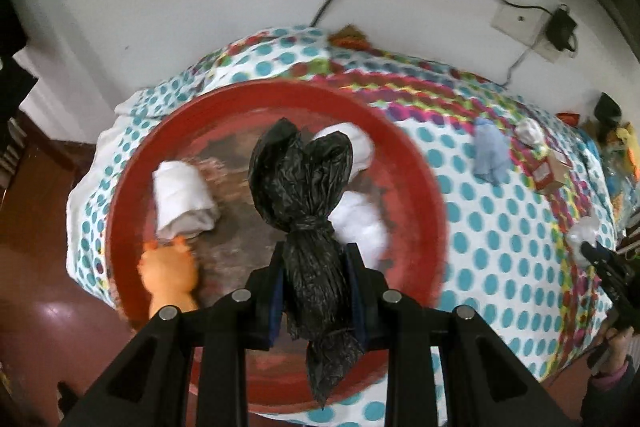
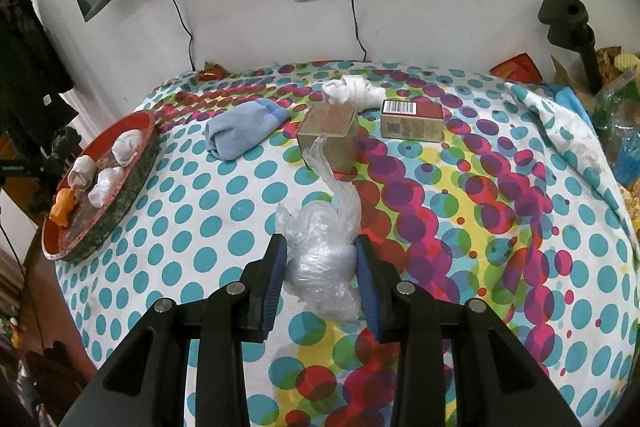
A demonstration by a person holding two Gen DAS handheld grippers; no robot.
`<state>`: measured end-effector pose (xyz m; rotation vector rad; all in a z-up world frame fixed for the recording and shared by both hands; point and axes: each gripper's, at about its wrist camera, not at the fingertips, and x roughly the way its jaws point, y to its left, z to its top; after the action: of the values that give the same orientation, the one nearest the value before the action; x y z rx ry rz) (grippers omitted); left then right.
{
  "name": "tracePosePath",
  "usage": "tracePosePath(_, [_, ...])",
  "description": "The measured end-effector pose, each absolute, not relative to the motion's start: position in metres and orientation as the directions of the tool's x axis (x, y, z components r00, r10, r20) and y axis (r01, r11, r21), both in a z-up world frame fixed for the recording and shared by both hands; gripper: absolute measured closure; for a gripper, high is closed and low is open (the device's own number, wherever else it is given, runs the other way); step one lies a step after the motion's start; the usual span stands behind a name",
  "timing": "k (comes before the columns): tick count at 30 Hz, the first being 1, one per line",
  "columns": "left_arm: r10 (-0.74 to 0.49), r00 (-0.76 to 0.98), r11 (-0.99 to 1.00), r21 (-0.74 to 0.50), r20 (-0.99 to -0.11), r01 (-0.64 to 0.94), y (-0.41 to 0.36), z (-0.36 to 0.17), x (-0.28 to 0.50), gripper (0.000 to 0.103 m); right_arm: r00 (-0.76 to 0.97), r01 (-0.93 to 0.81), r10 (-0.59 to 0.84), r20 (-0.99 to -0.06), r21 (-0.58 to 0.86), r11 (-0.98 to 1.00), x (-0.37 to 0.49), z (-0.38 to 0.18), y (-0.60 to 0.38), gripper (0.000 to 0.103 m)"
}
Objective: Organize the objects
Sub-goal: 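Carry the black bag over the red tray with the left tool while the right tool carries the clear bag, then lower the black bag onto the tray and open the left tool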
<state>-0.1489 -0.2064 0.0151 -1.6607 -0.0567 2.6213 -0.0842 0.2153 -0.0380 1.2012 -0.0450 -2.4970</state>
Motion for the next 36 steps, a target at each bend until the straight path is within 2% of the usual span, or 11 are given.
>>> tracePosePath(15, [0.035,-0.340,-0.996,-0.059,-0.940,0.060,-0.261,-0.040,-0.145,0.076,-0.566,0.337,-0.329,-0.756,0.152,-0.929,-0.082,-0.031,0.191,0.070])
tracePosePath(36, [0.052,-0.355,-0.998,-0.064,-0.933,0.021,-0.281,-0.052,-0.135,0.075,-0.536,0.479,-0.375,-0.757,0.094,-0.873,-0.072,-0.013,0.098,0.070])
